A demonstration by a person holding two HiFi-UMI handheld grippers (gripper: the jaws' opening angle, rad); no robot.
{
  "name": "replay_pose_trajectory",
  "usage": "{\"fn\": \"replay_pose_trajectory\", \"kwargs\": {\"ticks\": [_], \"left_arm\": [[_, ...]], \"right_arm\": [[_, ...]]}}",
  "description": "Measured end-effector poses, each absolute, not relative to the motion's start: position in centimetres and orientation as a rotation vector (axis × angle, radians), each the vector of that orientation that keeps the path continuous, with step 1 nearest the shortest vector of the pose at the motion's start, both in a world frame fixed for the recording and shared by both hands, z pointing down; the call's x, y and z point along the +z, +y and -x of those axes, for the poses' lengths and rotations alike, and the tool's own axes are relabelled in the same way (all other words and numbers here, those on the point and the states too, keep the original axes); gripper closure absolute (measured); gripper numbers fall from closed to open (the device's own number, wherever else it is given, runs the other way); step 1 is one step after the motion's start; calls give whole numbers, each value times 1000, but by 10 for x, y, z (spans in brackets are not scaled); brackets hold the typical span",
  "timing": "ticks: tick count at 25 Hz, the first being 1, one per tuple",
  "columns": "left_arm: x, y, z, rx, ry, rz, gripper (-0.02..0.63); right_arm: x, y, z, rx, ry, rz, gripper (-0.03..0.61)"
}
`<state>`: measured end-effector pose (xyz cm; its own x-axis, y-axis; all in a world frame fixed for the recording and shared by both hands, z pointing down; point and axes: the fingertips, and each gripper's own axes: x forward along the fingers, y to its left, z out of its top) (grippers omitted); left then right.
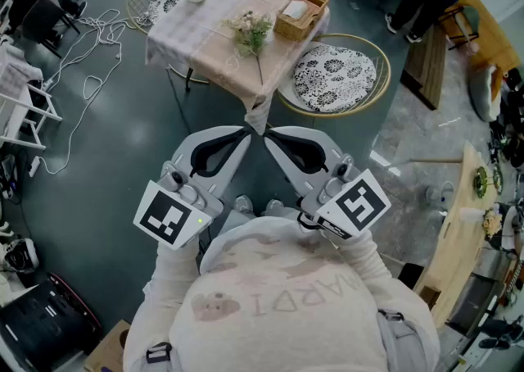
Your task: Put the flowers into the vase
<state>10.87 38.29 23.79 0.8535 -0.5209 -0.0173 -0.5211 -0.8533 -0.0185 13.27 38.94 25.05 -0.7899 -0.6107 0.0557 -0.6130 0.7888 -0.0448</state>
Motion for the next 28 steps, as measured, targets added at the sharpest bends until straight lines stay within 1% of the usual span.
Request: {"fn": "replay_pose_trajectory", "kwargs": {"ticks": [13,20,28], "left_arm": [[235,382,-113,19,837,2996,613],[242,371,-93,17,881,2992,613],[247,362,-70,55,830,3001,613]], "right_arm": [[250,390,-136,97,-2932,-1005,552],[258,379,-126,119,-2915,-1034,551],[263,365,-122,155,-2888,-1157,551]]}}
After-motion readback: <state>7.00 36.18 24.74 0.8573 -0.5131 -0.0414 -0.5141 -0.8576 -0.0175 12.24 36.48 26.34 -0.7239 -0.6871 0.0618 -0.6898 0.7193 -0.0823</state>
